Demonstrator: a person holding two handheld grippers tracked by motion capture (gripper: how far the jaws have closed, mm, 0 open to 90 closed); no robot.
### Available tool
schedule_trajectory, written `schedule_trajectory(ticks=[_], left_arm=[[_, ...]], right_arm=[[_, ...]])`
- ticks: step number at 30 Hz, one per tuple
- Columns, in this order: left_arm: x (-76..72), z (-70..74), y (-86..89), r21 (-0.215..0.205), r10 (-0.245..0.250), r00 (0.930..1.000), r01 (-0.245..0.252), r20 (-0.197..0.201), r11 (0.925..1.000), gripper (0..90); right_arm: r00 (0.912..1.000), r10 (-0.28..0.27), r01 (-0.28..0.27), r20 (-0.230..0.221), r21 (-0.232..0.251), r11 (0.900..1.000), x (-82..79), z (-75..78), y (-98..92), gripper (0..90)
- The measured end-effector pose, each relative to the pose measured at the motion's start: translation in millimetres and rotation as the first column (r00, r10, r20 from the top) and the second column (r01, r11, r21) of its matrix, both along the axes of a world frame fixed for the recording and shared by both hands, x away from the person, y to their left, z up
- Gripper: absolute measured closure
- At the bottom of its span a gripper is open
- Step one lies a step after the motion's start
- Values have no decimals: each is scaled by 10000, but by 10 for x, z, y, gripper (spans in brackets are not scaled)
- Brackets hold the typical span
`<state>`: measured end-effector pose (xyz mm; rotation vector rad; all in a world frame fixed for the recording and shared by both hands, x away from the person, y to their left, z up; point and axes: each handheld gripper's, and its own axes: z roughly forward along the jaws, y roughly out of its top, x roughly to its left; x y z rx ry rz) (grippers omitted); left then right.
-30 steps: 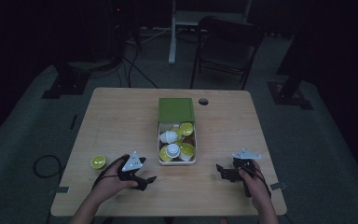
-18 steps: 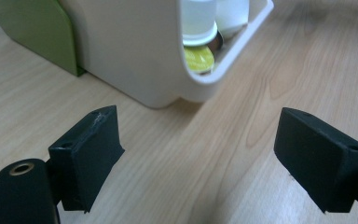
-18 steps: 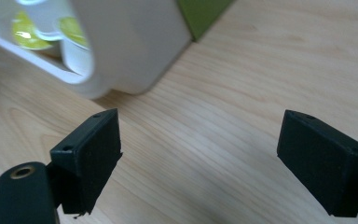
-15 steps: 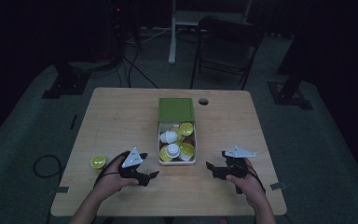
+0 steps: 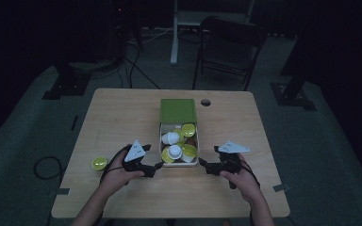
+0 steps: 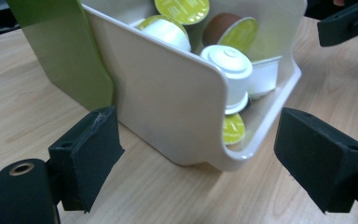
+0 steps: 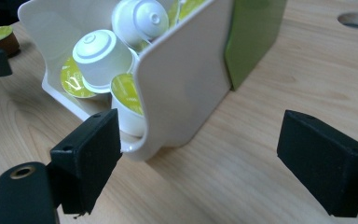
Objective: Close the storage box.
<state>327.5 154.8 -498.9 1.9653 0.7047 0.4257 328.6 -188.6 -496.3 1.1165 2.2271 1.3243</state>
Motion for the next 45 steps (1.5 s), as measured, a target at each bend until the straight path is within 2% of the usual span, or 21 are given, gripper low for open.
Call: schedule_trajectory(ticks=[7,11,14,20,45], left_arm=[[78,-24,-14,12,220,9998,-220,-38,9998,149],[124,-35,-25,-188,281,9996,-282,-38,9994,149],[154,-49,-20,-19,420,9991,-420,-4,9991,149],[199,-47,-13,-28,595,9982,-595,6,9982,149],[324,-40,-69,40,623,9980,-623,-60,9980,145]], right_arm=[[10000,89,-89,-44,-39,10000,101,-7,78,131],[9998,33,-32,-172,30,10000,148,-43,79,132],[9998,42,-44,-182,-105,9999,173,-64,80,132],[9997,-7,3,-240,-172,9999,217,-82,80,131],[9995,-16,12,-311,-127,9999,298,-87,87,124]])
